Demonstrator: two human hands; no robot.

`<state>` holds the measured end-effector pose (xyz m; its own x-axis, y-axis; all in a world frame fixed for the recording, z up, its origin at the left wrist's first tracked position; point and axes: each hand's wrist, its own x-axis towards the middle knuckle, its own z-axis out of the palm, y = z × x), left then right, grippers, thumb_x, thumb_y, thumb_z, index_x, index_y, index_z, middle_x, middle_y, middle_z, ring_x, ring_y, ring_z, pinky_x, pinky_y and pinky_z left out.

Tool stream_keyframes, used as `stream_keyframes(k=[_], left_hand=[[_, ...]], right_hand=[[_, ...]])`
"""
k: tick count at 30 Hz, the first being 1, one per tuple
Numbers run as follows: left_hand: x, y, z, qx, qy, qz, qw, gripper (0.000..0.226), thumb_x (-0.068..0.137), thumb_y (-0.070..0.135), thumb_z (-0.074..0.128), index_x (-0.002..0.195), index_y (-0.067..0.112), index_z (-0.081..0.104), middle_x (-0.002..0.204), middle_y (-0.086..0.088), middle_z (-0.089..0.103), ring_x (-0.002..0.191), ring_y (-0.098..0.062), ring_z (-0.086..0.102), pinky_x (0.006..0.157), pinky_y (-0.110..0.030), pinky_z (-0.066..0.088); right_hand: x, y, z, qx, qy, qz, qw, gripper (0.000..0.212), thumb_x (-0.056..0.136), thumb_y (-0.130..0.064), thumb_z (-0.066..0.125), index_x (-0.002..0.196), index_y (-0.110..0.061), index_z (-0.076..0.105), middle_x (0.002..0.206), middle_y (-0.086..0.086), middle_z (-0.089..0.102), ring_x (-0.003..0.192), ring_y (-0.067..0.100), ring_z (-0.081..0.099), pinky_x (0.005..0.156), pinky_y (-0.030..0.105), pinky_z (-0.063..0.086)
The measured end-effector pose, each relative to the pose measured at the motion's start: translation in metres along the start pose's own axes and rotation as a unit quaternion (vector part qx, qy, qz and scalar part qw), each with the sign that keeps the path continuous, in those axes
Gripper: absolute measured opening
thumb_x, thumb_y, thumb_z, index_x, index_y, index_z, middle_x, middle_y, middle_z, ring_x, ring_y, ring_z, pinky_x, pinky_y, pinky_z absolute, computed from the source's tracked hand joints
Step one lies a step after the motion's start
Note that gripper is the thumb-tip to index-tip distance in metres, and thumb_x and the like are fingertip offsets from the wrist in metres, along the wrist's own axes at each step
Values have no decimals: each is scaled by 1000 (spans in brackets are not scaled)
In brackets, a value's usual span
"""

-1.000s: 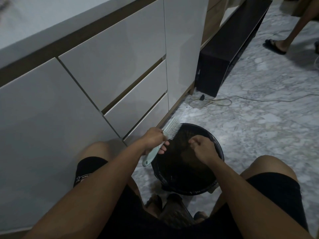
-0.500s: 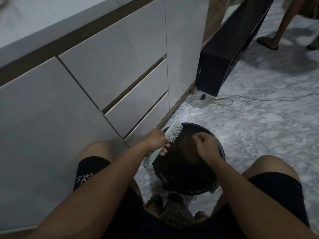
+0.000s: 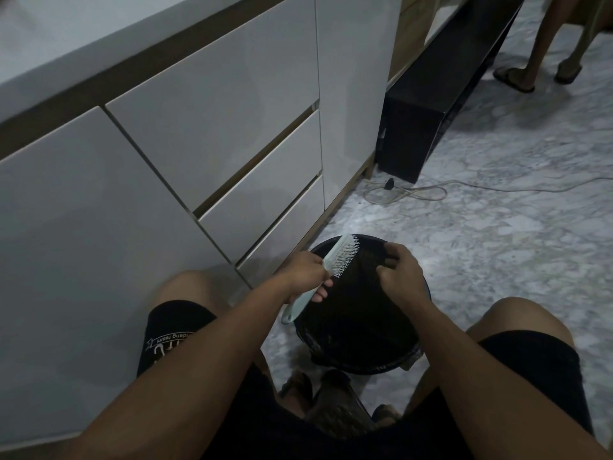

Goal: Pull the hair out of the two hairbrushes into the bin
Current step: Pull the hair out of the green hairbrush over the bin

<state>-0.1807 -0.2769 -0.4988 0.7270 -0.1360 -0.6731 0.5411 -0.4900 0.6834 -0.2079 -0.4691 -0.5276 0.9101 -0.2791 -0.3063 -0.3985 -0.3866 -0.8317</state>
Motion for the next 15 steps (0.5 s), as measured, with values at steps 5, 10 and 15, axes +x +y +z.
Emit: stream_keyframes(k=[5, 10, 15], left_hand=[[-5, 2, 7, -6, -29, 2, 1000, 31, 89, -9, 53, 118, 0, 60, 86, -10, 66, 61, -15, 60, 53, -25, 53], [-8, 3, 13, -14, -50, 1, 999, 31, 88, -11, 52, 117, -3, 60, 86, -11, 63, 62, -15, 59, 52, -24, 54], [-10, 0, 14, -5, -67, -3, 998, 30, 90, -10, 51, 119, -5, 58, 88, -12, 63, 63, -16, 61, 53, -22, 56]], right_hand=[[-9, -6, 11, 23, -34, -93, 995, 24, 77, -9, 76, 98, -18, 69, 84, 3, 68, 79, 18, 66, 72, 15, 49], [-16, -4, 16, 16, -66, -131, 989, 29, 73, -14, 81, 97, -19, 68, 82, 0, 66, 74, 6, 63, 65, 5, 47], [-11, 2, 16, -8, -54, -146, 988, 18, 73, -13, 80, 90, -15, 72, 86, 2, 71, 78, 6, 63, 66, 3, 44]])
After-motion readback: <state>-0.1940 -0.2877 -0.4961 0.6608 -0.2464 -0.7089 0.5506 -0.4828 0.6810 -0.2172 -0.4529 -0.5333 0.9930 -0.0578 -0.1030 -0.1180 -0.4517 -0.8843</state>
